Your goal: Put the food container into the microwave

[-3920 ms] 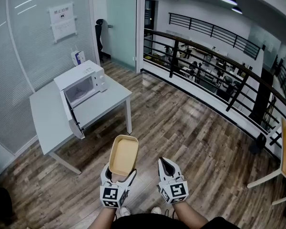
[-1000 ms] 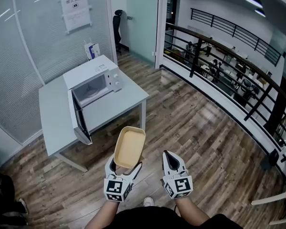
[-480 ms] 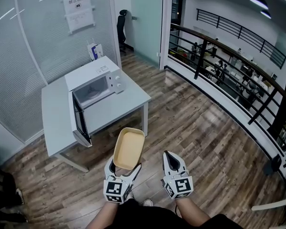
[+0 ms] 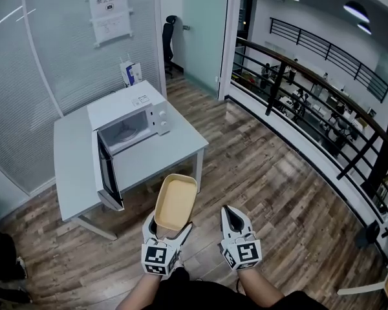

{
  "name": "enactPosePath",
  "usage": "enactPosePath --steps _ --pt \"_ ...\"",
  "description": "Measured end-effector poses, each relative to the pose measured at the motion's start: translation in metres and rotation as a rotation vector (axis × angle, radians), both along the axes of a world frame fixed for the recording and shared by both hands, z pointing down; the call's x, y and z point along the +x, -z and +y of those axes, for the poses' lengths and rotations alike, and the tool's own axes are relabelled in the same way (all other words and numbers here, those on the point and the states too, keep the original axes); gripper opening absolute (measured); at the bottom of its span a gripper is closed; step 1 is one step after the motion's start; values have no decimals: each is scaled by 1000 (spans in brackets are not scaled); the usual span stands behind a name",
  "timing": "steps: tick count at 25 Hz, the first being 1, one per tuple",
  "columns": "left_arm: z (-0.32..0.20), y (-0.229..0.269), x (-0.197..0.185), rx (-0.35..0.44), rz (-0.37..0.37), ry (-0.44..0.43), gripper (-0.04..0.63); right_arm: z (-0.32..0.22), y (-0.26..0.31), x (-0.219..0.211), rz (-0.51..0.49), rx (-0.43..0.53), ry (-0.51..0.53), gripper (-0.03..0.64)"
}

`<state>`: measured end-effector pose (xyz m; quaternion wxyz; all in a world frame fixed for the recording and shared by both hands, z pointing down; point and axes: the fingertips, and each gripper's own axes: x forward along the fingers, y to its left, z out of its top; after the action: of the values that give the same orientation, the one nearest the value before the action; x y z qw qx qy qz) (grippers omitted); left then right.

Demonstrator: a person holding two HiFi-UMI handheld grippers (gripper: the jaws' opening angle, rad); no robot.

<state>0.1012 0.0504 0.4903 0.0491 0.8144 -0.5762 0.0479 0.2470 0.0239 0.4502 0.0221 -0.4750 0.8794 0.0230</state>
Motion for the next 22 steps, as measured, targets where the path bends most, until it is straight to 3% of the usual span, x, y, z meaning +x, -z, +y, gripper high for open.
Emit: enactPosePath --steps 22 --pt "-116 6 -89 29 42 -40 486 -116 11 -114 25 9 28 -2"
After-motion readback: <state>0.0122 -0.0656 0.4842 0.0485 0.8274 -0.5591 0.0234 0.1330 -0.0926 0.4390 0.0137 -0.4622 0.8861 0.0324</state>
